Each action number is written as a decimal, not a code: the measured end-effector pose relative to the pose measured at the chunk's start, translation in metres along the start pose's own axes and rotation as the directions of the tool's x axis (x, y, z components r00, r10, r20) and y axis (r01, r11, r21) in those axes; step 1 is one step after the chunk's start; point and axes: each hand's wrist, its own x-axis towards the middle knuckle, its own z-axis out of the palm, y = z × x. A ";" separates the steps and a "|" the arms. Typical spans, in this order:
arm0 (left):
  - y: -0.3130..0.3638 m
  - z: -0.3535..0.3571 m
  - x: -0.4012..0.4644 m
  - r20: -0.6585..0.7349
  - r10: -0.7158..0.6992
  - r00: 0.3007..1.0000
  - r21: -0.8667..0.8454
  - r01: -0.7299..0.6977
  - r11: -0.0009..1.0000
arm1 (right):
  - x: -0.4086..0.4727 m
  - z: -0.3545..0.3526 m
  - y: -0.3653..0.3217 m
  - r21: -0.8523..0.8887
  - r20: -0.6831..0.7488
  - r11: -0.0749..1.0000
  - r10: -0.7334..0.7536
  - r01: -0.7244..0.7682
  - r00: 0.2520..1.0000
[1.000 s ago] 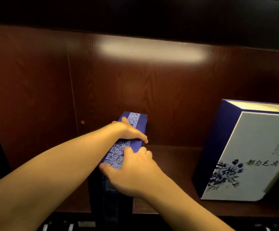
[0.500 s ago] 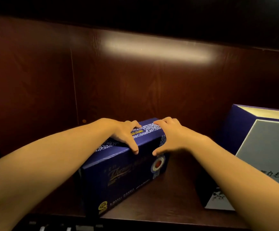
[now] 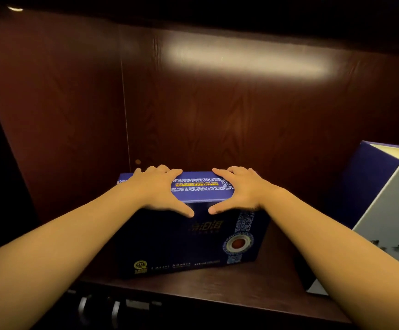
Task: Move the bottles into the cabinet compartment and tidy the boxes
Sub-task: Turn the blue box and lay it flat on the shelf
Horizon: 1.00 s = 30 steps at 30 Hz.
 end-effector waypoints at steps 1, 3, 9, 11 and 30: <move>-0.001 0.001 -0.001 -0.002 0.004 1.000 -0.008 -0.004 1.000 | -0.004 0.000 -0.002 0.010 -0.004 1.000 0.020 -0.020 1.000; -0.002 0.003 -0.001 0.002 0.017 1.000 -0.025 -0.017 1.000 | -0.013 0.000 -0.008 0.035 -0.007 0.997 0.068 -0.068 0.998; -0.007 0.000 0.000 -0.005 0.127 0.992 -0.061 -0.127 0.990 | -0.037 0.004 -0.024 0.030 -0.046 0.979 0.201 -0.200 0.978; -0.005 0.001 -0.001 -0.016 0.149 0.989 -0.062 -0.150 0.987 | -0.044 0.008 -0.028 0.035 -0.064 0.970 0.242 -0.240 0.968; -0.004 0.016 -0.007 -0.116 0.152 0.982 -0.051 -0.159 0.986 | -0.061 0.009 -0.037 0.001 -0.046 0.970 0.241 -0.241 0.969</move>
